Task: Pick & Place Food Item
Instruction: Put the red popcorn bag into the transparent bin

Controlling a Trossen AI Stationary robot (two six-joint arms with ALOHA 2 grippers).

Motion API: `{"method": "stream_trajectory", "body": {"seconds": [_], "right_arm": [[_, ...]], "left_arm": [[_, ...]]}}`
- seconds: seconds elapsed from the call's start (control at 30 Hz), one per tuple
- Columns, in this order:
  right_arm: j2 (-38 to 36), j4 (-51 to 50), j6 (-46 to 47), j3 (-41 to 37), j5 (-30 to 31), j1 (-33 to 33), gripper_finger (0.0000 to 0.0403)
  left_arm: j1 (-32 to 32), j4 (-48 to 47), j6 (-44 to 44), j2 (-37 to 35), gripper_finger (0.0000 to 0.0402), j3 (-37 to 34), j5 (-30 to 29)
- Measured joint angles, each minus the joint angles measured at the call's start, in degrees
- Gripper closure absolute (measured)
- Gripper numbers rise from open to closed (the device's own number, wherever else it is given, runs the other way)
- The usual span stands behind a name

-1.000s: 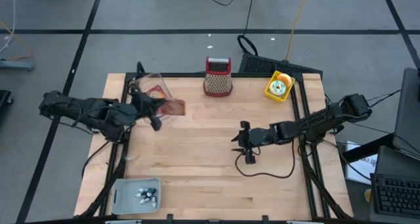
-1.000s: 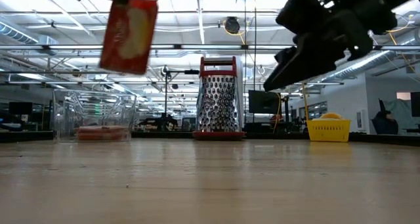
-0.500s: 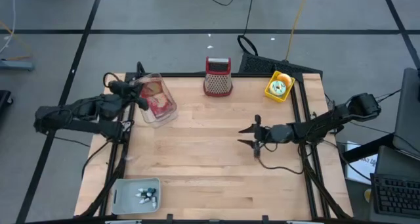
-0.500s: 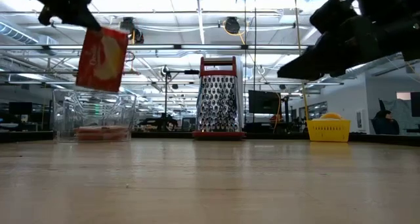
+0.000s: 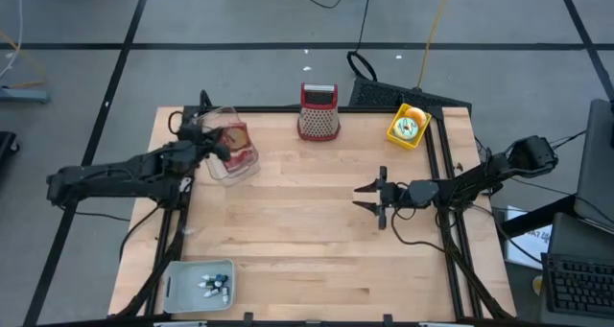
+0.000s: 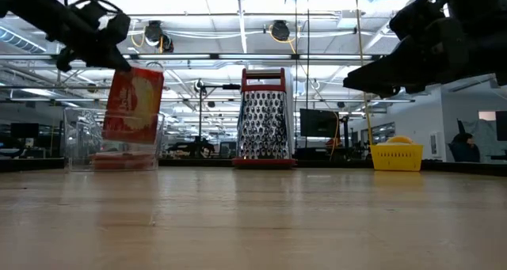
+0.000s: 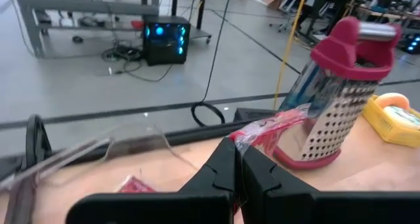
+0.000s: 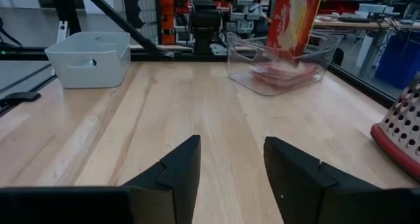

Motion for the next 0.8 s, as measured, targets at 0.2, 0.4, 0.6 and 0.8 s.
{"method": "stream_trajectory", "body": {"seconds": [0.2, 0.4, 0.6, 0.8], "right_arm": [[0.0, -0.21, -0.71, 0.0, -0.04, 0.0, 0.0246], [0.0, -0.44, -0.73, 0.0, -0.04, 0.0, 0.0245], [0.0, -0.44, -0.73, 0.0, -0.04, 0.0, 0.0246], [0.0, -0.45, -0.73, 0.0, -0.04, 0.0, 0.0246]], "left_arm": [[0.6, -0.02, -8.58, 0.01, 0.0402, -4.65, -1.78], [0.6, 0.04, -12.24, -0.02, 0.0401, -7.05, -4.65], [0.58, -0.21, -13.32, 0.01, 0.0401, -7.12, -7.04], [0.03, 8.32, -12.32, -0.55, 0.0401, -7.2, -3.85]]}}
